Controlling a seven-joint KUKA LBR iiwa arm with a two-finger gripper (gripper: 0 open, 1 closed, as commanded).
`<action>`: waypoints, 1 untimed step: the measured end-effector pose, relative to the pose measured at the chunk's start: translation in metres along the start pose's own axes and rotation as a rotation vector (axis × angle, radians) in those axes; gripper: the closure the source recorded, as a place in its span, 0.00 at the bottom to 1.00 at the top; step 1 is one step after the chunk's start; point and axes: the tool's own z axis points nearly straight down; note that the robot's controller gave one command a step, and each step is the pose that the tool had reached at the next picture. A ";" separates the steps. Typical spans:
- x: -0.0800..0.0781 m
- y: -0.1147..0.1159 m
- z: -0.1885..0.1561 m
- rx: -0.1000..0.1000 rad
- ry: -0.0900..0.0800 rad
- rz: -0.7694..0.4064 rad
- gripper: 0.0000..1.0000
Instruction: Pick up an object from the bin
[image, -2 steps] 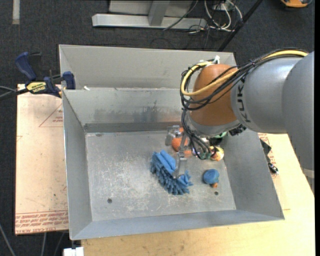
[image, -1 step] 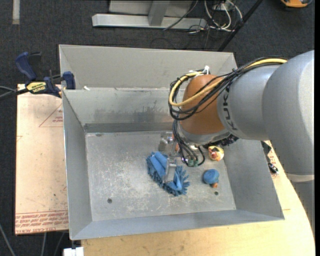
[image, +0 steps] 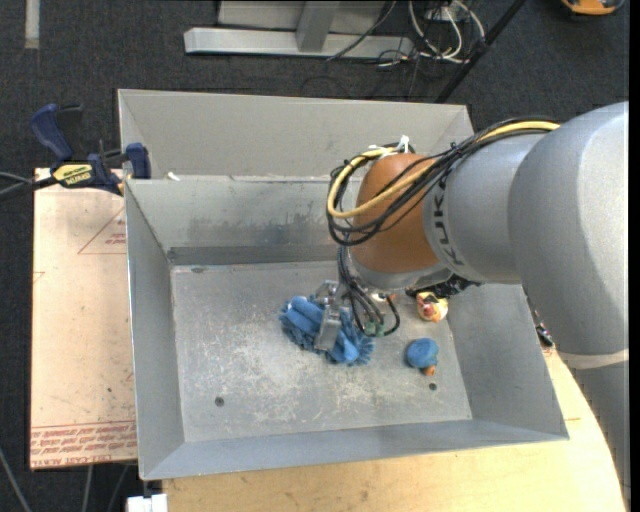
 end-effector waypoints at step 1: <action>0.000 0.000 0.000 0.000 0.000 0.000 1.00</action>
Offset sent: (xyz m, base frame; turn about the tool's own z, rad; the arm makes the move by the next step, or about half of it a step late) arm 0.0019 -0.0029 0.1471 0.0477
